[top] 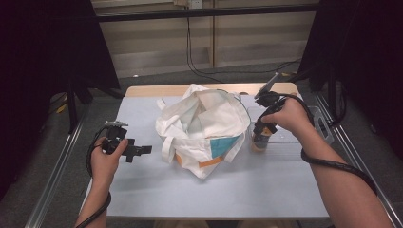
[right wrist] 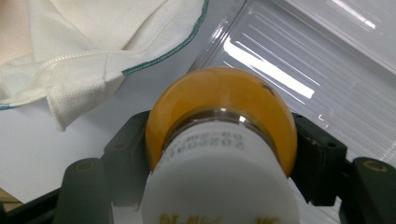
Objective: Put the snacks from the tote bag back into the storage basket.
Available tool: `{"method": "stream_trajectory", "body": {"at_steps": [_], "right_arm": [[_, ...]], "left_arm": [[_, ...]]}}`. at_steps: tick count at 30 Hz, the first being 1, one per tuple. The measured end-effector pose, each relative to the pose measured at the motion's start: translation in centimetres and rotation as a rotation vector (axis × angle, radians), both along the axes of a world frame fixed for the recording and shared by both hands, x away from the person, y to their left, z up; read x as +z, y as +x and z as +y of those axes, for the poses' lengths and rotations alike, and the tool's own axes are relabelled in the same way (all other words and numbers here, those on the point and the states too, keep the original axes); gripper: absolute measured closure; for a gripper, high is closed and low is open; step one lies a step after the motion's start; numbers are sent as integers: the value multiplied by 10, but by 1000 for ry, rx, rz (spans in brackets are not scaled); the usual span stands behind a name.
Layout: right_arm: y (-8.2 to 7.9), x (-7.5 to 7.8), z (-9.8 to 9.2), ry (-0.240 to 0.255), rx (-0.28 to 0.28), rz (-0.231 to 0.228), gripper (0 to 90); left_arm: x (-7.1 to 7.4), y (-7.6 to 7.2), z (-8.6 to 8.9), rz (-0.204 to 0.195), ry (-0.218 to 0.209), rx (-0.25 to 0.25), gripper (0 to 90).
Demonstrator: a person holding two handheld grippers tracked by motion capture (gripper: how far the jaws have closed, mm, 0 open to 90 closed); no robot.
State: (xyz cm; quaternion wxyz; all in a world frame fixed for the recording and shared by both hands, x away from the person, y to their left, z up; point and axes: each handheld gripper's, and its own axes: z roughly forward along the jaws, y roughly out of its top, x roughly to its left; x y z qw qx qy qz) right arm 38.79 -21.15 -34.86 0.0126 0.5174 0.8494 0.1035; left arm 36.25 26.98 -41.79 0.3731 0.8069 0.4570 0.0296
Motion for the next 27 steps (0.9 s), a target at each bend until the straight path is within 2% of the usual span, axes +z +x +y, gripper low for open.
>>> {"method": "stream_trajectory", "body": {"at_steps": [27], "right_arm": [[0, -4, 1, 2, -6, -6, 302]], "left_arm": [[0, 0, 1, 8, 6, -6, 53]]}}
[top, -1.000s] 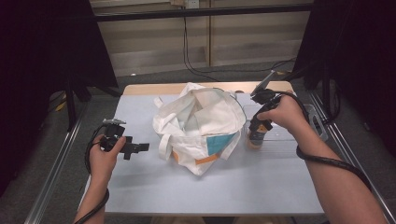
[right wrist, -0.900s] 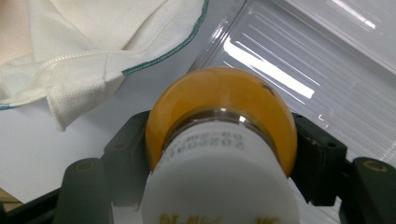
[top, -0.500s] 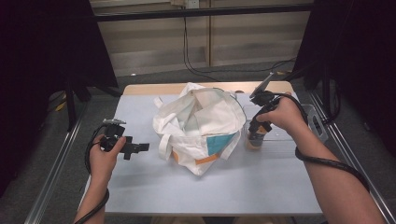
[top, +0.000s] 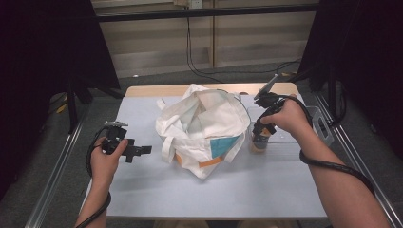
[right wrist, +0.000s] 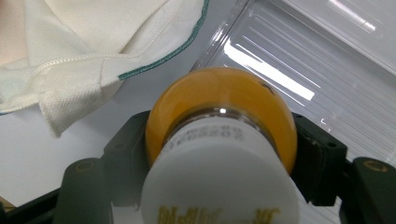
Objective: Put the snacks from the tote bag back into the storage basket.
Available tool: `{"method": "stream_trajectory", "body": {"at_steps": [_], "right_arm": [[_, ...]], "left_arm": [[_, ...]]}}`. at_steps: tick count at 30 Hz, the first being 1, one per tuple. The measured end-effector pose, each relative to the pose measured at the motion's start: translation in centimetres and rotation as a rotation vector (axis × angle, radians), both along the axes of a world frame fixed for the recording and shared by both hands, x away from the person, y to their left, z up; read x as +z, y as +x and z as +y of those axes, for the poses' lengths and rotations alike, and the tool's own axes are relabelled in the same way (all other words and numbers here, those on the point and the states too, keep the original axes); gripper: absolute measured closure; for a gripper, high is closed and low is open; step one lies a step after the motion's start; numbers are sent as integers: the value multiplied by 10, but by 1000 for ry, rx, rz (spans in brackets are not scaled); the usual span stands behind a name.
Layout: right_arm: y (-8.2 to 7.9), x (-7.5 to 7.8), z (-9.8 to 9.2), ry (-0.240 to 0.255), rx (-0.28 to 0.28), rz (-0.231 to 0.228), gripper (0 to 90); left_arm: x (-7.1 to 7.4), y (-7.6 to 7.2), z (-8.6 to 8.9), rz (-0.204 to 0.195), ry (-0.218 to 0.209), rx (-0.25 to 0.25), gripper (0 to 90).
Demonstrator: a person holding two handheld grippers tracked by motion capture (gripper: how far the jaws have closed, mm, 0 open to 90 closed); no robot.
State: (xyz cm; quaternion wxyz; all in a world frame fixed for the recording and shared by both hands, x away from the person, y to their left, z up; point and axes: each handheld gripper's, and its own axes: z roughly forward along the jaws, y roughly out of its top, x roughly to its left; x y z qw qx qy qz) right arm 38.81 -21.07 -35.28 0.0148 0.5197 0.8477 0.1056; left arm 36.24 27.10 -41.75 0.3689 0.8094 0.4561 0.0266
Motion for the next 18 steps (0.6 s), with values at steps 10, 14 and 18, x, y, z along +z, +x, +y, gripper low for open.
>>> {"method": "stream_trajectory", "body": {"at_steps": [10, 14, 18], "right_arm": [[0, -1, 0, 11, -14, -11, 300], [1, -2, -2, 18, -19, -14, 300], [0, -2, -2, 18, -20, -17, 299]], "left_arm": [[0, 0, 0, -3, -4, 4, 53], [0, 0, 0, -4, -4, 3, 53], [0, -1, 0, -12, -4, 12, 53]]}}
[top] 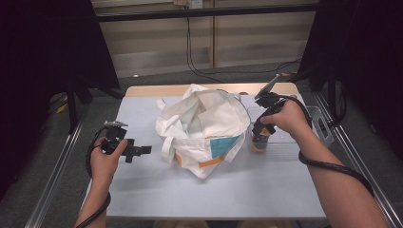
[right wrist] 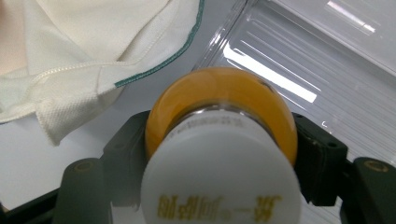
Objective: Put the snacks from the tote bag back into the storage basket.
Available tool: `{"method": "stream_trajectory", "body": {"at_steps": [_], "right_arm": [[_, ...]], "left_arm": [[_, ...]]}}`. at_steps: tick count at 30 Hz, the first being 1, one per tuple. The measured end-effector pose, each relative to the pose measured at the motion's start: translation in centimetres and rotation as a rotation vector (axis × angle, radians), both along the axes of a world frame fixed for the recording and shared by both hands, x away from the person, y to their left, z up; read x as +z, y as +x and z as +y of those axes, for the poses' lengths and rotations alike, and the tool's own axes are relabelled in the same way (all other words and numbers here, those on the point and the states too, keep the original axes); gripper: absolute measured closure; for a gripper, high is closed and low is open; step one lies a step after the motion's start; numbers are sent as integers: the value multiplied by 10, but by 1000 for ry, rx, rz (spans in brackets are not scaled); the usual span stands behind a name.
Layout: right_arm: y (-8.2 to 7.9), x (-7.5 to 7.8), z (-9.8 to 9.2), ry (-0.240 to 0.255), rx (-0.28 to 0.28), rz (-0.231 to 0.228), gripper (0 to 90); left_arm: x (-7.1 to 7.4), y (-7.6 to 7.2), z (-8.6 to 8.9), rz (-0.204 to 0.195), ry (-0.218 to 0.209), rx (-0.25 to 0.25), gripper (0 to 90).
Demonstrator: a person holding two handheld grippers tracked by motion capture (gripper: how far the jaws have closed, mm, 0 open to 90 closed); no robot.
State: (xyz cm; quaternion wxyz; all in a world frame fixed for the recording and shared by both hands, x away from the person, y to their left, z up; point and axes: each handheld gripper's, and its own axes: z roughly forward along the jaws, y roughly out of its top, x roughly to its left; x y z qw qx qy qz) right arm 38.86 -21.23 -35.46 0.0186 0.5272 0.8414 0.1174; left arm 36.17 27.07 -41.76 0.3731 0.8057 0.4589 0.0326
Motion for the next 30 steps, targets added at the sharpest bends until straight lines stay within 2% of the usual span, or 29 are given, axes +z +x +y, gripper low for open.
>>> {"method": "stream_trajectory", "body": {"at_steps": [17, 30], "right_arm": [[-3, -1, -3, 19, -5, -21, 294], [-9, 0, -8, 11, -9, -45, 204]], "left_arm": [[1, 1, -2, 1, -2, -6, 53], [1, 5, -4, 12, 10, -27, 53]]}}
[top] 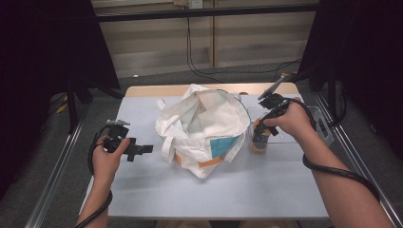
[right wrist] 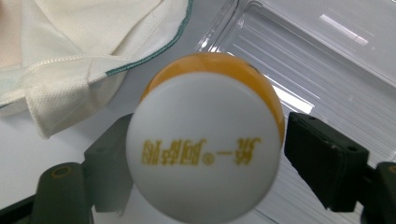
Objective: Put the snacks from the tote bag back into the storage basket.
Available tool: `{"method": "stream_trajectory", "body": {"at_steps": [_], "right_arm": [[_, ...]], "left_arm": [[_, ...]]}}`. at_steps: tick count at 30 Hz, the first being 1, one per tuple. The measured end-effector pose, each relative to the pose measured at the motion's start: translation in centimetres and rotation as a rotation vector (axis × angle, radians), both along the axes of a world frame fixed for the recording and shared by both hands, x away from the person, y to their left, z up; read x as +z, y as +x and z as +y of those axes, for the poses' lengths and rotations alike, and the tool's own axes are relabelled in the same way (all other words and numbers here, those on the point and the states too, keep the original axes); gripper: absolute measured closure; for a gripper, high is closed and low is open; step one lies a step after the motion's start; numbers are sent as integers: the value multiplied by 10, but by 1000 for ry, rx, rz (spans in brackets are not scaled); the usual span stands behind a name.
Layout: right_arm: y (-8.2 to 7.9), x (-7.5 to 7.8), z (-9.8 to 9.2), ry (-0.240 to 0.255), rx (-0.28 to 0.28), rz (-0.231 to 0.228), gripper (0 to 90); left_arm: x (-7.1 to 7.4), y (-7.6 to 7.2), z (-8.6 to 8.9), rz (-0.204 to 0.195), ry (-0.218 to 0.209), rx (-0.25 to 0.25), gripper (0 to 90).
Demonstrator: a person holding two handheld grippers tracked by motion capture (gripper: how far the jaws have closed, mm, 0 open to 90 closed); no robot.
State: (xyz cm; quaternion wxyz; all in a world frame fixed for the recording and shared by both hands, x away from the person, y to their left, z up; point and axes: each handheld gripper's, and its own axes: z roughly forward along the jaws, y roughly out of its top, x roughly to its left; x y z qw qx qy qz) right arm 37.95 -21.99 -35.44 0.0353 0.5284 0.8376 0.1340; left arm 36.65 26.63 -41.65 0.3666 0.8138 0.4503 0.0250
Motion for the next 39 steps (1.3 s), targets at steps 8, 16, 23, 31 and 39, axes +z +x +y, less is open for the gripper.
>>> {"method": "stream_trajectory", "body": {"at_steps": [8, 16, 23, 31, 39], "right_arm": [[-5, 5, -4, -1, -5, -14, 178], [-14, 8, -10, 4, -11, -17, 172], [-19, 9, -15, 9, -15, -20, 172], [-25, 13, -18, 14, -6, -24, 172], [-32, 12, -22, 26, 0, -25, 167]], "left_arm": [[-2, 2, 0, -3, -5, 12, 53], [0, 4, -6, -6, -9, -2, 53], [-2, 4, -6, 0, -1, -4, 53], [-3, 3, -6, 6, 5, -7, 53], [-4, 3, -7, 9, 9, -6, 53]]}}
